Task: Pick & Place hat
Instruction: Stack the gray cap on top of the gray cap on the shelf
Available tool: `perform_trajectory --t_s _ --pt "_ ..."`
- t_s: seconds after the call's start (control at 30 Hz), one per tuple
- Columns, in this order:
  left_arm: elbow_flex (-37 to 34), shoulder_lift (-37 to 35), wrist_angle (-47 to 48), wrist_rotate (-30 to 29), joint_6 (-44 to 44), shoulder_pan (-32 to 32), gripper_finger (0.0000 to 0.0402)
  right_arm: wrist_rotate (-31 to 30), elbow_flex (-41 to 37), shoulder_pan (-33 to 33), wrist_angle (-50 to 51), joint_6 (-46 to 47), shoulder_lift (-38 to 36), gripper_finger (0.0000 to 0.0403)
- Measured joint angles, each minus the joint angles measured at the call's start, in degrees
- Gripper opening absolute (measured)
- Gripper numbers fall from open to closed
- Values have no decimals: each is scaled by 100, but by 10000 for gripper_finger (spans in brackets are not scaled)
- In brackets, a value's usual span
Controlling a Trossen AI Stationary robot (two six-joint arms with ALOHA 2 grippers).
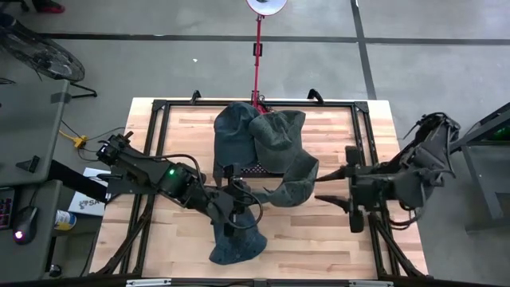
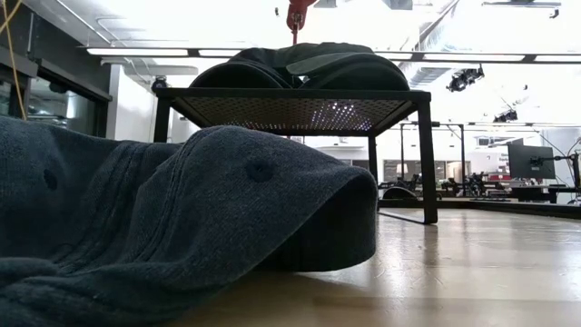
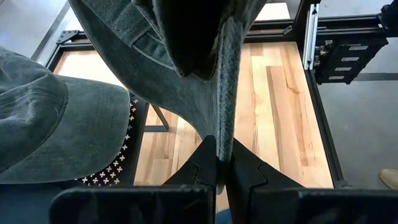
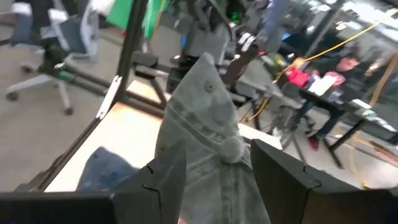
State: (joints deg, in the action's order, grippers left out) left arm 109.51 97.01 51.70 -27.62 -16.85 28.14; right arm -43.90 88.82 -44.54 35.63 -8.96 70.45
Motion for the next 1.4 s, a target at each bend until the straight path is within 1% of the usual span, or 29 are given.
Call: perform_trajectory --t_s 0.07,0.23,0.33,0.47,0.57,0.8,1.0,1.2,1.4 --pt "0 0 31 7 -16 0 5 321 287 180 357 103 119 170" --pt "0 0 121 28 -18 0 5 761 924 505 1188 300 353 170" --pt "0 0 121 71 -18 0 5 1201 1212 731 1500 331 476 170" --pt "0 2 123 83 -18 0 5 1899 1514 1107 1867 595 665 170" --pt "0 2 131 86 -18 0 5 2210 1595 1309 1968 659 773 170" --pt "0 2 260 112 -51 0 5 2554 1549 1567 2143 867 804 170" --pt "0 2 291 120 -101 0 5 2940 1538 1567 2202 1111 822 166" --pt "0 2 280 116 -101 0 5 3072 1538 1572 2217 1195 840 133" --pt "0 4 237 111 -101 0 5 3077 1538 1568 2215 1271 837 74"
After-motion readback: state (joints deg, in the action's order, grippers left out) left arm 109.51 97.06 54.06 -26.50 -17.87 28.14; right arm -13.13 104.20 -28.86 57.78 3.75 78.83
